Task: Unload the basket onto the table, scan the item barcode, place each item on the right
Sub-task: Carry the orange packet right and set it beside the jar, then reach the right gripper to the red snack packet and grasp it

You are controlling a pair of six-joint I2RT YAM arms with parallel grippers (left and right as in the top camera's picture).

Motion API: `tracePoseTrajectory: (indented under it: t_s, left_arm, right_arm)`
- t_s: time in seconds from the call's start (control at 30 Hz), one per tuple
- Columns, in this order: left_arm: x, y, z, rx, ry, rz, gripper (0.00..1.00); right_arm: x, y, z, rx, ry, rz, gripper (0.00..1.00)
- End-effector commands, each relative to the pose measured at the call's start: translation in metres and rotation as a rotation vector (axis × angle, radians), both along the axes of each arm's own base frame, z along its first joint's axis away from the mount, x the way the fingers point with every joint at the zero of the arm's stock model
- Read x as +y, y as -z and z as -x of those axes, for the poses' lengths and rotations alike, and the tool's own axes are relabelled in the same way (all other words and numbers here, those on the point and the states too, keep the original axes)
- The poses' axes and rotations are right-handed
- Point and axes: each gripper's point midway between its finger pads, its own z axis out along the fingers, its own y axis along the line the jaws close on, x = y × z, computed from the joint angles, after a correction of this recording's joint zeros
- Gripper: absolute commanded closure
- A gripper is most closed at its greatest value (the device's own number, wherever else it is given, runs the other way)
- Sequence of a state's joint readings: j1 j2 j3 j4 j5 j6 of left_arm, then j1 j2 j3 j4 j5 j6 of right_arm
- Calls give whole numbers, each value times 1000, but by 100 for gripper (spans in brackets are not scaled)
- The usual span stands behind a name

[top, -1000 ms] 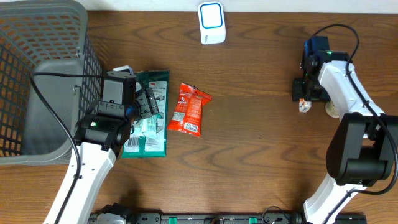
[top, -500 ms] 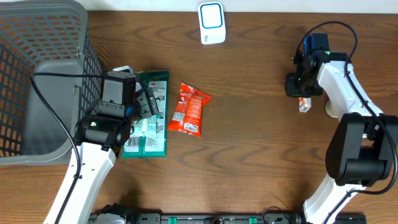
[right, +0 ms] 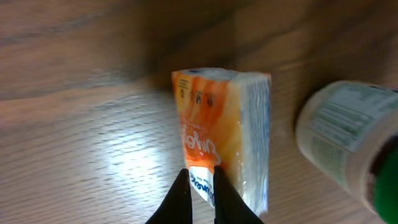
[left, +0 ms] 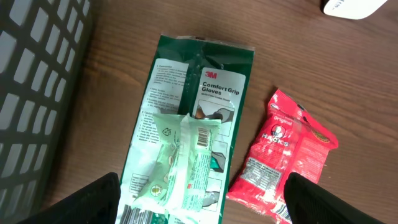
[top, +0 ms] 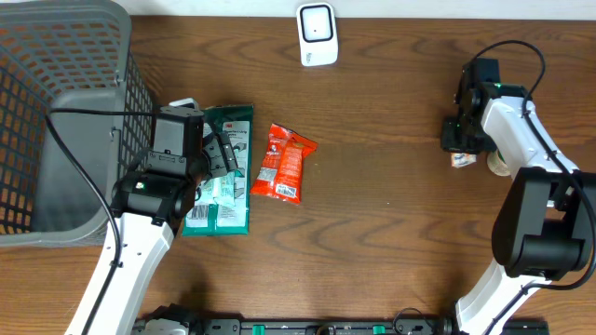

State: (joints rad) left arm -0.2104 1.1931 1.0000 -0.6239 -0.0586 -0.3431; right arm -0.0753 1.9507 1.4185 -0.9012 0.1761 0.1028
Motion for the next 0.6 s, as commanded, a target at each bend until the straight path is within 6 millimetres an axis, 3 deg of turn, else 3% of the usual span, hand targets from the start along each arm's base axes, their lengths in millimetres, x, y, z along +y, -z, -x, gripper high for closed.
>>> tracePoseTrajectory:
  t_s: [0.0,0.1,0.2,0.23,0.37,0.57]
  left_arm:
    - [1,-9,-3,-23,-6,5,16]
    - [1,-9,-3,-23,-6,4,16]
    - [1,-9,-3,-23,-6,4,16]
    - [1,-9,-3,-23,-6,4,16]
    - [1,-9,-3,-23,-6,5,16]
    - [1,-9,-3,-23,-6,4,16]
  right_arm:
    - [-12,-6,4,-11,57,19,91]
    - [7,-3,-1,-28,37,-93,84]
    - [28,-3,-5,-40,-23,-194,61]
    - [48,-4,-8,-54,-65,-286,51]
    - [130,-24,-12,-106,-264,-634,37]
    - [214,-35,-6,-98,-354,-745,38]
